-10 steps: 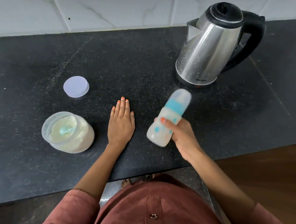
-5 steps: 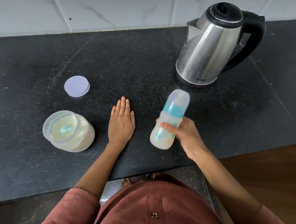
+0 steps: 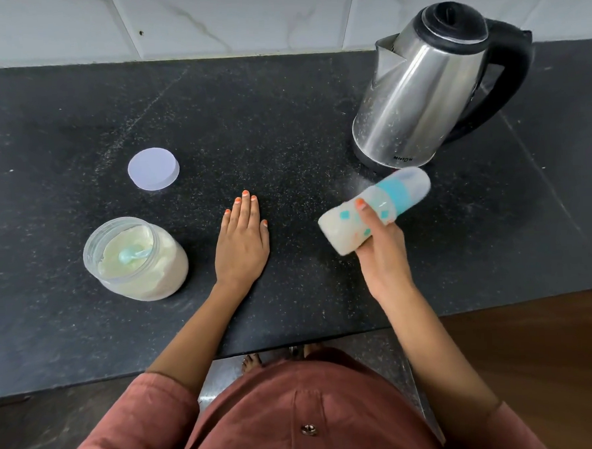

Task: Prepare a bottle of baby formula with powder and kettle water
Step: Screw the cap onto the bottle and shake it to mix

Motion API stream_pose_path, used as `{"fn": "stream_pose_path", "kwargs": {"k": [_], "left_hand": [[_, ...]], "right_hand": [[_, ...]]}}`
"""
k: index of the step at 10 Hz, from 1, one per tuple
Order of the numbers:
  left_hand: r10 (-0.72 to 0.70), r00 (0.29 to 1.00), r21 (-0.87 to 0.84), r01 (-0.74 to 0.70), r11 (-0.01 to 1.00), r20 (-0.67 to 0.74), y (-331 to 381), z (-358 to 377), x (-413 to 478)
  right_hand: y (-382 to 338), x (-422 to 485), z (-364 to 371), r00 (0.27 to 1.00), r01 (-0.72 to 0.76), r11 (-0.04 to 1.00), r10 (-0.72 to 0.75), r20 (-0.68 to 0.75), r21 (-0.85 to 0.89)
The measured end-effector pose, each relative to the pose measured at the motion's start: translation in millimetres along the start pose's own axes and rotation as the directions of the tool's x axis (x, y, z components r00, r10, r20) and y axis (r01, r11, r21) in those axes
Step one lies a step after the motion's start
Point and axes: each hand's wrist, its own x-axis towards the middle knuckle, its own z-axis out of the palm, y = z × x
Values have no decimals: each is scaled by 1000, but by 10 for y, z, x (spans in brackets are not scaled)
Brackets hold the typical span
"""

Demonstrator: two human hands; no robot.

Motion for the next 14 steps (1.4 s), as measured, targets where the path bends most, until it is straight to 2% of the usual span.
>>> {"fn": "stream_pose_path", "kwargs": {"k": [1, 2, 3, 4, 5, 6, 7, 8, 9, 10, 11, 12, 13, 14], "left_hand": [[-1, 1000, 5, 1, 1000, 5, 2, -4, -4], [-2, 1000, 10, 1, 1000, 7, -1, -8, 3], [-2, 1000, 3, 2, 1000, 4, 9, -6, 2], [-5, 1000, 0, 5, 1000, 2, 3, -3, -4], [-5, 1000, 8, 5, 1000, 11, 3, -11, -3], [-5, 1000, 9, 5, 1000, 11, 10, -14, 1], [-2, 1000, 6, 2, 1000, 3, 7, -11, 0], [-1, 1000, 5, 1, 1000, 5, 4, -2, -5], [0, 1000, 8, 0, 1000, 7, 5, -8, -1], [-1, 1000, 6, 1, 1000, 7, 15, -16, 0], [0, 1000, 1, 0, 1000, -1, 14, -16, -7], [-1, 1000, 3, 1, 1000, 6, 15, -17, -10], [-6, 1000, 7, 6, 1000, 15, 10, -19, 0], [-2, 1000, 4, 2, 1000, 8, 14, -19, -5]], "right_hand": [[78, -51, 9, 998, 5, 983, 8, 67, -183], [164, -194, -46, 967, -11, 866, 136, 215, -499], [61, -114, -27, 987, -55, 969, 89, 131, -240], [10, -19, 18, 1000, -21, 1000, 21, 22, -4], [117, -138, 0, 983, -40, 949, 92, 156, -312], [119, -199, -57, 966, -5, 879, 126, 224, -476], [-20, -68, -35, 993, -23, 992, 37, 116, -127], [-26, -40, -7, 998, 3, 997, 1, 57, -76], [102, -190, -38, 968, -1, 909, 106, 229, -417], [73, -169, -73, 966, -47, 930, 136, 221, -366], [-21, -38, -40, 996, -62, 997, 60, 69, 35], [68, -125, 28, 997, -34, 995, 40, 60, -98], [185, -284, 15, 971, -20, 902, 119, 205, -431], [66, -180, 0, 986, -49, 974, 83, 144, -222]]}}
